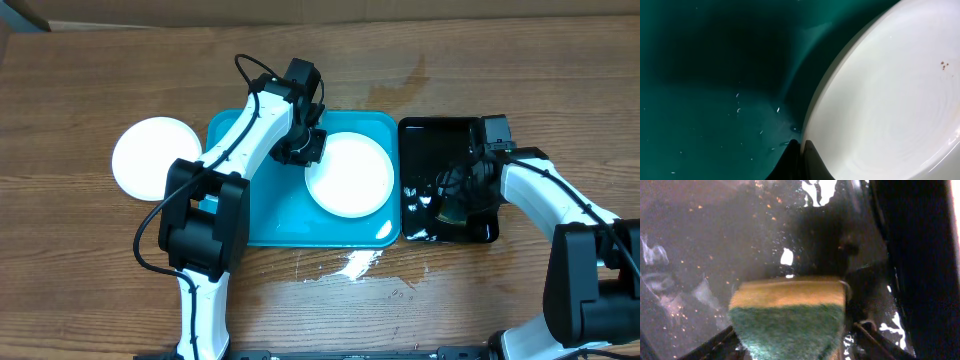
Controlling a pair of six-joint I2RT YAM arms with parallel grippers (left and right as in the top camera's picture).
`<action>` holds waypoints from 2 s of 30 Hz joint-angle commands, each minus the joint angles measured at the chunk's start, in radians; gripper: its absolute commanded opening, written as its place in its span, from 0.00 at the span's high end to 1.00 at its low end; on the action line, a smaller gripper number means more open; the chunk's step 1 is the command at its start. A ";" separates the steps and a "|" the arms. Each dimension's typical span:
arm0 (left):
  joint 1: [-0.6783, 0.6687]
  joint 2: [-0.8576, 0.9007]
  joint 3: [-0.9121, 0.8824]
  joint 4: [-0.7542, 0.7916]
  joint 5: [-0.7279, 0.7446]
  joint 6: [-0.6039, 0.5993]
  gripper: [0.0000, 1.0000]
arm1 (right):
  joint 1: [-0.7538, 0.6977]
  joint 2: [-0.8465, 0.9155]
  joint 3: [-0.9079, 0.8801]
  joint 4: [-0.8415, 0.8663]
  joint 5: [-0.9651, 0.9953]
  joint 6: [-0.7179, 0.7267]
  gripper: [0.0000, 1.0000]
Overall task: Clean dirty plates on tray and stack at the side
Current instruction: 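Pick up the sponge with the right gripper and bring it to the plate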
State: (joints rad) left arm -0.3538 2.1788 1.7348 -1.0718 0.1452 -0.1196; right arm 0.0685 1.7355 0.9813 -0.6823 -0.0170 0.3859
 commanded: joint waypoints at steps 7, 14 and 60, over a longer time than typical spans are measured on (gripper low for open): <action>-0.006 0.009 -0.008 0.003 0.001 0.015 0.96 | 0.016 0.009 0.013 0.004 0.002 0.003 0.71; -0.006 0.009 -0.008 0.003 0.001 0.015 0.96 | 0.015 0.008 0.124 -0.099 -0.014 0.003 0.77; -0.008 0.009 -0.008 -0.005 0.013 0.016 0.96 | 0.443 0.088 0.328 0.225 -0.111 0.113 0.96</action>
State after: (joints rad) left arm -0.3538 2.1788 1.7348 -1.0760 0.1459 -0.1196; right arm 0.4969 1.8282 1.2831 -0.4824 -0.1905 0.4885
